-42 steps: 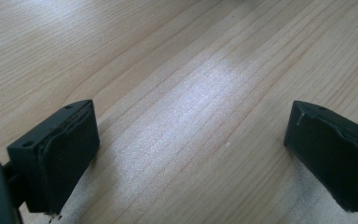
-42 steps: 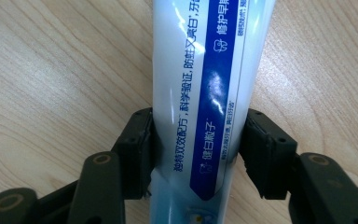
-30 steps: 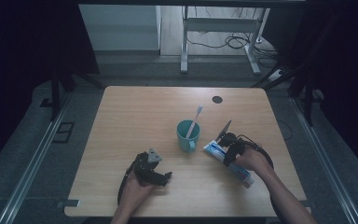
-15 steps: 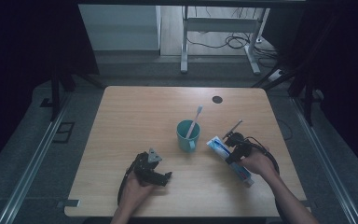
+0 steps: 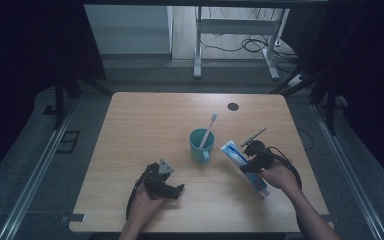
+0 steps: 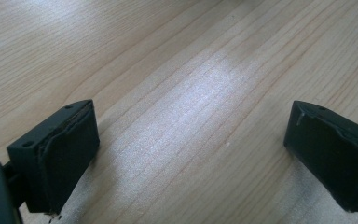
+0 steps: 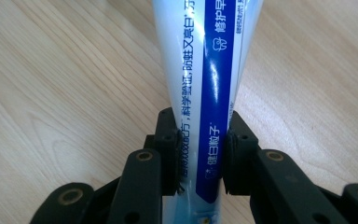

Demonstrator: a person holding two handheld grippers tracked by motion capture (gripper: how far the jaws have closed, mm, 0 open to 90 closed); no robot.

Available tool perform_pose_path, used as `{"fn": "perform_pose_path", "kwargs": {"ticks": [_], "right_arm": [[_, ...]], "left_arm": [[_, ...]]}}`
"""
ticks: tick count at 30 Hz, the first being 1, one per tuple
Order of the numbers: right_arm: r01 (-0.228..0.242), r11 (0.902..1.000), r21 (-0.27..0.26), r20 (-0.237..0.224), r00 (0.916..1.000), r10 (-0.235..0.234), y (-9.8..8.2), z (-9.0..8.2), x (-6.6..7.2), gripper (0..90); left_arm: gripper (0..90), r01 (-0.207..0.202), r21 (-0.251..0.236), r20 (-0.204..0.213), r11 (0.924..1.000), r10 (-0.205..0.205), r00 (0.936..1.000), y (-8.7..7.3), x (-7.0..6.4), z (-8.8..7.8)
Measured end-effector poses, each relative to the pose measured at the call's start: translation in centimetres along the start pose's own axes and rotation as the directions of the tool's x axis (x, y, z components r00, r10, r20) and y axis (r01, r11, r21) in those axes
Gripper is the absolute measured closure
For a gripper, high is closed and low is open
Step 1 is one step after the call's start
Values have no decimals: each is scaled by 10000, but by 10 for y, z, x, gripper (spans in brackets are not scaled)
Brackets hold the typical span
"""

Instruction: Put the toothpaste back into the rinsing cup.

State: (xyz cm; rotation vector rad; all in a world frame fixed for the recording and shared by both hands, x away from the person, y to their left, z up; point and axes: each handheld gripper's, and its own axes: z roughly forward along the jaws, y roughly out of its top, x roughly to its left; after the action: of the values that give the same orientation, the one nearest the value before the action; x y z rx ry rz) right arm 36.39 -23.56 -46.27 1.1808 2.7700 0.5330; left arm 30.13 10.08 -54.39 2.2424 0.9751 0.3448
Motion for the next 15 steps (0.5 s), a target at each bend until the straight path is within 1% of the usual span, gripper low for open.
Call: {"fn": "perform_pose_path", "kwargs": {"ticks": [3,6,9,13,15], "right_arm": [[-39,9989,-457,-51,10000,37,-1,-6,2,712],[-52,9957,-925,-60,10000,47,-2,-12,3,712],[-79,9891,-1468,-102,9999,65,-3,-18,3,712],[-101,9792,-2025,-169,9998,68,-5,-22,4,712],[-35,9740,-2266,-157,9999,-1,-6,-23,5,712]], "left_arm": [[33,-20,-3,-1,10000,20,10000,0,0,0],[32,-18,-6,-1,10000,18,10000,0,0,0],[33,10,-30,-7,10000,-10,10000,0,0,0],[33,4,-27,-12,10000,-4,10000,0,0,0],[33,-20,-23,-21,10000,20,10000,0,0,0]]}}
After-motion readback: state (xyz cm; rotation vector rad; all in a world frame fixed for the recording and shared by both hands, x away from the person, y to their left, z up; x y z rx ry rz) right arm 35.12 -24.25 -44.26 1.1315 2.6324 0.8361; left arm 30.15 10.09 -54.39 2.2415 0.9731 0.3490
